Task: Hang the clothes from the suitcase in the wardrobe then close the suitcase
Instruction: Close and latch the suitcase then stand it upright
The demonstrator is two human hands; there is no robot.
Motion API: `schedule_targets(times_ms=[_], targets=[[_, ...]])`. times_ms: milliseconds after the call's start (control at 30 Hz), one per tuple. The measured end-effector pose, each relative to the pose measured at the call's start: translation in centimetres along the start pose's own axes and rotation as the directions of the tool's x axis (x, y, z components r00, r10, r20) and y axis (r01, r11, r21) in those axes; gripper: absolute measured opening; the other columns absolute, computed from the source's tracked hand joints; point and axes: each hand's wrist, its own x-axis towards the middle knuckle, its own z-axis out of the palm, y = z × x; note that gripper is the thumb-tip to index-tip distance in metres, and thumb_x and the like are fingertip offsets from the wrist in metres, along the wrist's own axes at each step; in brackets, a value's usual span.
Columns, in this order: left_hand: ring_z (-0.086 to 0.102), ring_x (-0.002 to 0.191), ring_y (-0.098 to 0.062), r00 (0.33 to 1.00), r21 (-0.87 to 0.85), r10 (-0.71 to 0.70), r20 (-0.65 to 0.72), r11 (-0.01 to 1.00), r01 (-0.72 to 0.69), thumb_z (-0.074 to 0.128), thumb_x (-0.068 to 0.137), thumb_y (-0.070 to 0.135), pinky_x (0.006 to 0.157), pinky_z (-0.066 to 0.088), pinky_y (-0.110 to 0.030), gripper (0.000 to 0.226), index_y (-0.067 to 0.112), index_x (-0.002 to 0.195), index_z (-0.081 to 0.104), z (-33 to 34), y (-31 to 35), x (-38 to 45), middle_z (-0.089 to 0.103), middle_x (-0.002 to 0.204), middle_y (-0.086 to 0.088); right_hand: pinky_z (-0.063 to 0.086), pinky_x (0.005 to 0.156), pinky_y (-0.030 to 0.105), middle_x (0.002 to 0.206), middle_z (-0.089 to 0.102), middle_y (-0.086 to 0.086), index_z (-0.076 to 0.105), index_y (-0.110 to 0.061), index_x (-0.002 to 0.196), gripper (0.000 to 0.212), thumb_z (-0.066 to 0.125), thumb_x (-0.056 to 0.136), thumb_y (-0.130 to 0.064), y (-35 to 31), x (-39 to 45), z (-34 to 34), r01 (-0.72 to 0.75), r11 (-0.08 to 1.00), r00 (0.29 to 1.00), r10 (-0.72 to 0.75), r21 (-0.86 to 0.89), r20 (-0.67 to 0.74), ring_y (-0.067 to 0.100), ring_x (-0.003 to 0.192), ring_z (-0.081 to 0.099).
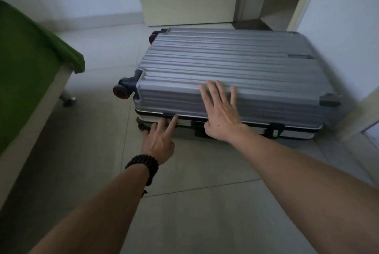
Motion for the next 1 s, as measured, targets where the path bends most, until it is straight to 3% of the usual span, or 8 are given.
schedule_targets(times_ms=[133,200,300,400,533,633,767,1000], targets=[[0.048,0.105,-0.032,0.956,0.058,0.201,-0.213,0.980,-0.193,0.061,0.076,0.020,0.080,0.046,-0.046,0.079,0.023,0.147,0.028,-3.8,4.2,2.0,0.046,0.126,-0.011,-0.005,0.119,0.054,0.158,-0.026,0.009,-0.008,-0.015,0.153,0.101,0.059,0.077,-0.013,3.2,-4.9,-0.4,0.102,0.991,0.992,-0.094,-0.087,0.089,0.027,0.144,-0.028],[0.049,0.105,-0.031,0.916,0.038,0.306,-0.260,0.951,-0.307,0.058,0.077,0.018,0.081,0.045,-0.044,0.070,0.021,0.143,0.033,-5.0,8.2,2.9,0.048,0.125,-0.010,-0.002,0.119,0.053,0.159,-0.022,0.009,-0.007,-0.015,0.153,0.095,0.057,0.082,-0.012,6.5,-8.4,-0.6,0.090,0.990,0.978,-0.066,-0.113,0.199,0.029,0.146,-0.021],[0.047,0.111,-0.030,0.891,0.007,0.413,-0.190,0.908,-0.419,0.052,0.082,0.021,0.088,0.043,-0.041,0.063,0.017,0.143,0.035,-4.7,13.4,3.3,0.045,0.129,-0.007,0.008,0.118,0.053,0.160,-0.010,0.013,-0.004,-0.014,0.153,0.092,0.056,0.083,-0.012,10.9,-12.8,-0.5,0.055,0.984,0.934,0.009,-0.169,0.357,0.034,0.147,-0.006],[0.039,0.121,-0.030,0.886,0.048,0.459,-0.064,0.888,-0.456,0.049,0.087,0.027,0.097,0.038,-0.042,0.066,0.015,0.148,0.026,-2.7,18.5,3.1,0.035,0.140,-0.008,0.014,0.116,0.050,0.160,-0.008,0.012,-0.001,-0.011,0.153,0.088,0.053,0.083,-0.011,14.3,-16.8,-0.8,0.020,0.983,0.886,0.067,-0.182,0.460,0.033,0.147,-0.004],[0.033,0.128,-0.031,0.902,0.095,0.430,0.041,0.897,-0.432,0.049,0.085,0.025,0.102,0.037,-0.045,0.075,0.011,0.151,0.017,0.0,21.8,3.2,0.024,0.148,-0.012,0.011,0.117,0.054,0.160,-0.017,0.010,-0.002,-0.013,0.153,0.089,0.053,0.084,-0.011,15.5,-19.0,-0.1,0.003,0.994,0.841,0.055,-0.106,0.539,0.031,0.147,-0.013],[0.027,0.133,-0.031,0.923,0.129,0.378,0.067,0.914,-0.384,0.049,0.083,0.024,0.104,0.035,-0.045,0.080,0.009,0.152,0.011,1.6,22.1,2.6,0.011,0.155,-0.012,0.011,0.117,0.057,0.158,-0.026,0.009,-0.005,-0.017,0.153,0.095,0.057,0.081,-0.011,15.3,-19.4,1.7,0.003,0.998,0.860,0.033,-0.069,0.510,0.031,0.147,-0.019],[0.024,0.137,-0.034,0.939,0.182,0.333,0.080,0.922,-0.343,0.049,0.082,0.026,0.103,0.034,-0.049,0.086,0.006,0.153,0.006,3.4,20.3,1.5,0.016,0.154,-0.014,0.006,0.117,0.060,0.153,-0.038,0.006,-0.012,-0.026,0.152,0.101,0.058,0.081,-0.008,14.6,-18.1,3.4,-0.079,0.996,0.879,0.091,-0.047,0.467,0.031,0.145,-0.024],[0.033,0.126,-0.036,0.964,0.160,0.254,0.078,0.951,-0.264,0.059,0.078,0.026,0.095,0.039,-0.054,0.089,0.014,0.153,0.014,4.4,19.6,1.2,0.024,0.147,-0.014,0.014,0.112,0.062,0.137,-0.058,0.008,-0.019,-0.040,0.148,0.113,0.065,0.079,-0.009,13.7,-17.6,5.6,-0.122,0.985,0.861,0.165,-0.120,0.481,0.045,0.145,0.009]])
